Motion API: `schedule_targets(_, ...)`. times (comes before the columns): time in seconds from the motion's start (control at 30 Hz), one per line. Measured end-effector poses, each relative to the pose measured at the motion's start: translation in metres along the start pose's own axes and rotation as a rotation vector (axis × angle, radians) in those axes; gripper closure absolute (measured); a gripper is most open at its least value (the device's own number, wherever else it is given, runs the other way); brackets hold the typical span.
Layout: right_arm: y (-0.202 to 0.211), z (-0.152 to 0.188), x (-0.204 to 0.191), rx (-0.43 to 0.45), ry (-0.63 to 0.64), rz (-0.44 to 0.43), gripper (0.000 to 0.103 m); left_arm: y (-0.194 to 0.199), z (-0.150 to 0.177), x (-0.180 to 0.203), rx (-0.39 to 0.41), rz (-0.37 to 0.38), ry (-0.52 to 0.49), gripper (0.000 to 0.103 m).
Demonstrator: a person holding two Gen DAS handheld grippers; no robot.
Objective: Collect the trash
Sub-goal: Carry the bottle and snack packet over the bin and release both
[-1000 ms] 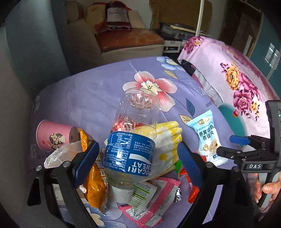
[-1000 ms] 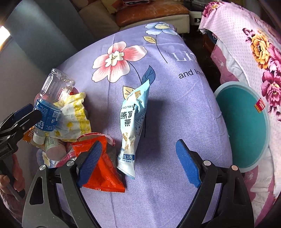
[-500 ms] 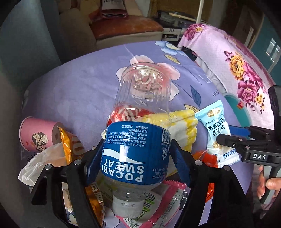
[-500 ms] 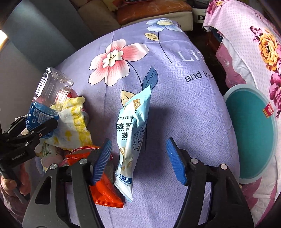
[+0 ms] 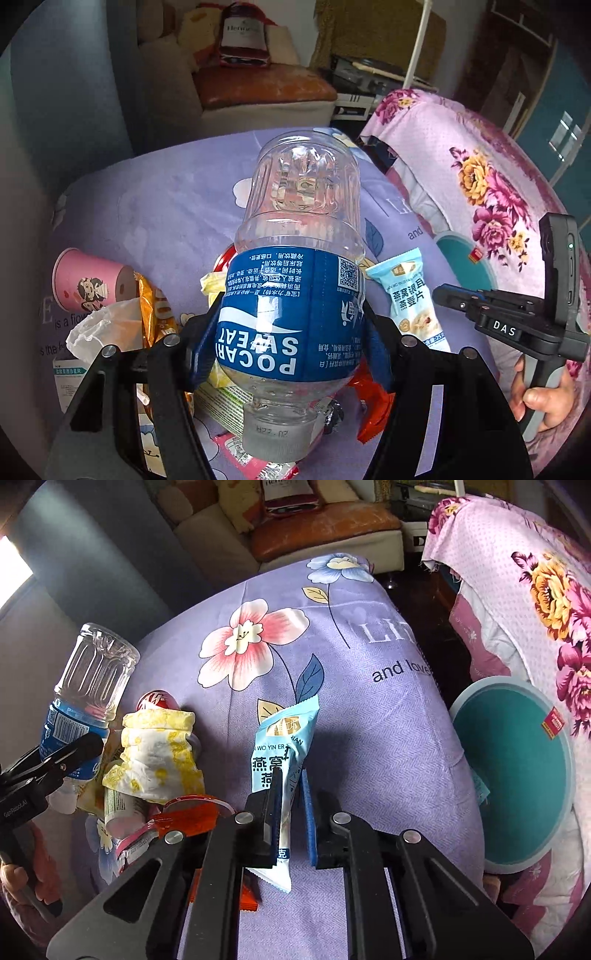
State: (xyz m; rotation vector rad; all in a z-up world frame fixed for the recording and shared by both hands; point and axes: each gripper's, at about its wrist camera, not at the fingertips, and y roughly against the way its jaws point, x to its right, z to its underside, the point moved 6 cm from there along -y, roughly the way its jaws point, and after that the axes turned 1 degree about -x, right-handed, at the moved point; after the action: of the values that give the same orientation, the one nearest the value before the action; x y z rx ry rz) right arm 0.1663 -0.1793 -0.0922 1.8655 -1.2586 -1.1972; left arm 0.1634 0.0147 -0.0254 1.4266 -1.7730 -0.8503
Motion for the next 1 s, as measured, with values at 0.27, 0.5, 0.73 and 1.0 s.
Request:
schedule_targets(0.27, -0.009, 0.009, -0.003, -0.063, -0.017, -0.052, 0.078, -0.003, 0.006, 0.000, -0.012, 0.004, 0.027, 0.036)
schedule_targets(0.5, 0.000, 0.002, -0.004, -0.021, -0.018, -0.045, 0.047, -0.011, 0.005, -0.001, -0.010, 0.020, 0.042, 0.036)
schedule_targets(0.73, -0.041, 0.001, -0.018, -0.079, 0.018, -0.049, 0.048, -0.020, 0.003, 0.000, -0.011, 0.041, 0.047, 0.036)
schedule_targets(1.0, -0.050, 0.004, -0.020, -0.077, 0.065, -0.035, 0.081, -0.026, 0.003, -0.001, -0.023, 0.042, 0.055, 0.036)
